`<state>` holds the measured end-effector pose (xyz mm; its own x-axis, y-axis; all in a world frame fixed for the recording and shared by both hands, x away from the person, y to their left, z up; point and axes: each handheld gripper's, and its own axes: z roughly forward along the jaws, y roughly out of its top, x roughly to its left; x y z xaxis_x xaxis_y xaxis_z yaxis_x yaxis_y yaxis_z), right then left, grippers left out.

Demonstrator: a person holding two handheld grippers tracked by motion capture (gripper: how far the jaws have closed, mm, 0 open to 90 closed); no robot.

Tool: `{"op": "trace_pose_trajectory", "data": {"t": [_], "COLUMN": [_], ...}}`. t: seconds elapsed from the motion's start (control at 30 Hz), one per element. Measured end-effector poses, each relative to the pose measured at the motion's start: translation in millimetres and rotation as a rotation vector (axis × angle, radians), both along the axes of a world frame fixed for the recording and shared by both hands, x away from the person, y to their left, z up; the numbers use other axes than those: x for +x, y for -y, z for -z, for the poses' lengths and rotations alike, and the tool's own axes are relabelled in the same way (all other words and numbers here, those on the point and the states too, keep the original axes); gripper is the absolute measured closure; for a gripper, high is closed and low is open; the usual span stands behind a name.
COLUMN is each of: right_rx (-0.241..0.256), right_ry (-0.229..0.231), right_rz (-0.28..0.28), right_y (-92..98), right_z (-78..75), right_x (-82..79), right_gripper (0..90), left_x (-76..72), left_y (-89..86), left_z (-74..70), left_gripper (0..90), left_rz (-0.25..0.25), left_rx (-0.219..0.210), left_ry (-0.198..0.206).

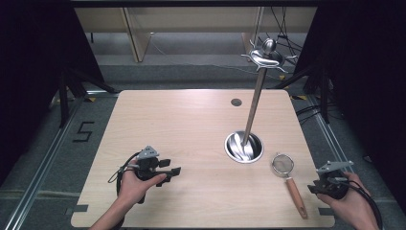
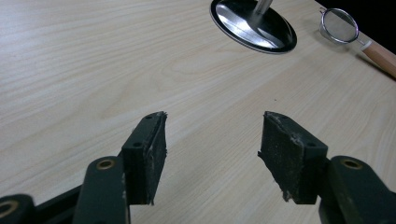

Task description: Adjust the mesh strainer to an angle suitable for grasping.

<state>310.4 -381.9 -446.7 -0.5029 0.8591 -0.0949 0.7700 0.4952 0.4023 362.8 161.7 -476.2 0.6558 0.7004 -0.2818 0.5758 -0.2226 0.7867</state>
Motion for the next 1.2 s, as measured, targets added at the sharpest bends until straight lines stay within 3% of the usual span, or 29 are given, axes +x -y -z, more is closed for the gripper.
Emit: {"op": "trace_pose_trajectory", "data": {"t": [0.03, 0.07, 0.1, 0.13, 0.17, 0.2, 0.23, 0.27, 0.3, 0.37, 0.63, 1.2], "right_rx": [0.000, -0.034, -0.118, -0.118, -0.195, -0.224, -0.224, -0.287, -0.287, -0.349, -0.410, -0.418], "right_ry": [0.000, -0.011, -0.039, -0.039, -0.049, -0.052, -0.052, -0.073, -0.073, -0.106, -0.158, -0.232], "right_rz": [0.000, -0.044, -0.189, -0.189, -0.346, -0.391, -0.391, -0.467, -0.467, -0.542, -0.600, -0.712], "right_y": [0.0, 0.7, -0.9, -0.9, -4.4, -5.7, -5.7, -8.8, -8.8, -13.1, -22.1, -48.8], "right_z": [0.0, 1.0, 3.3, 3.3, 4.5, 4.3, 4.3, 5.1, 5.1, 8.6, 13.5, 21.8], "right_x": [0.0, 1.6, 2.8, 2.8, 1.9, 2.1, 2.1, 3.6, 3.6, 7.5, 12.5, 4.1], "right_gripper": [67.8, 68.0, 69.4, 69.4, 80.2, 84.9, 84.9, 88.7, 90.0, 90.0, 90.0, 90.0], "left_x": [0.0, 0.1, 0.4, 0.4, 0.9, 1.0, 1.0, 1.0, 0.8, 0.4, 0.5, 0.8], "left_y": [0.0, 0.0, -0.4, -0.4, -1.5, -2.0, -2.0, -2.0, -2.0, -1.5, -1.8, -2.8], "left_z": [0.0, 0.3, 0.7, 0.7, 0.6, 0.4, 0.4, 0.2, 0.0, -0.3, -0.4, -1.1], "left_gripper": [39.8, 39.8, 39.7, 39.7, 39.7, 39.7, 39.8, 39.7, 39.7, 39.7, 39.8, 39.7], "left_rz": [0.000, -0.001, -0.011, -0.011, -0.006, -0.009, -0.009, -0.008, -0.008, -0.008, -0.013, -0.005], "left_rx": [0.000, -0.001, -0.006, -0.006, -0.001, -0.004, -0.004, -0.005, -0.006, -0.008, -0.013, -0.006], "left_ry": [0.000, 0.000, 0.001, 0.001, -0.001, 0.000, 0.000, 0.001, -0.001, 0.003, 0.002, 0.003]}}
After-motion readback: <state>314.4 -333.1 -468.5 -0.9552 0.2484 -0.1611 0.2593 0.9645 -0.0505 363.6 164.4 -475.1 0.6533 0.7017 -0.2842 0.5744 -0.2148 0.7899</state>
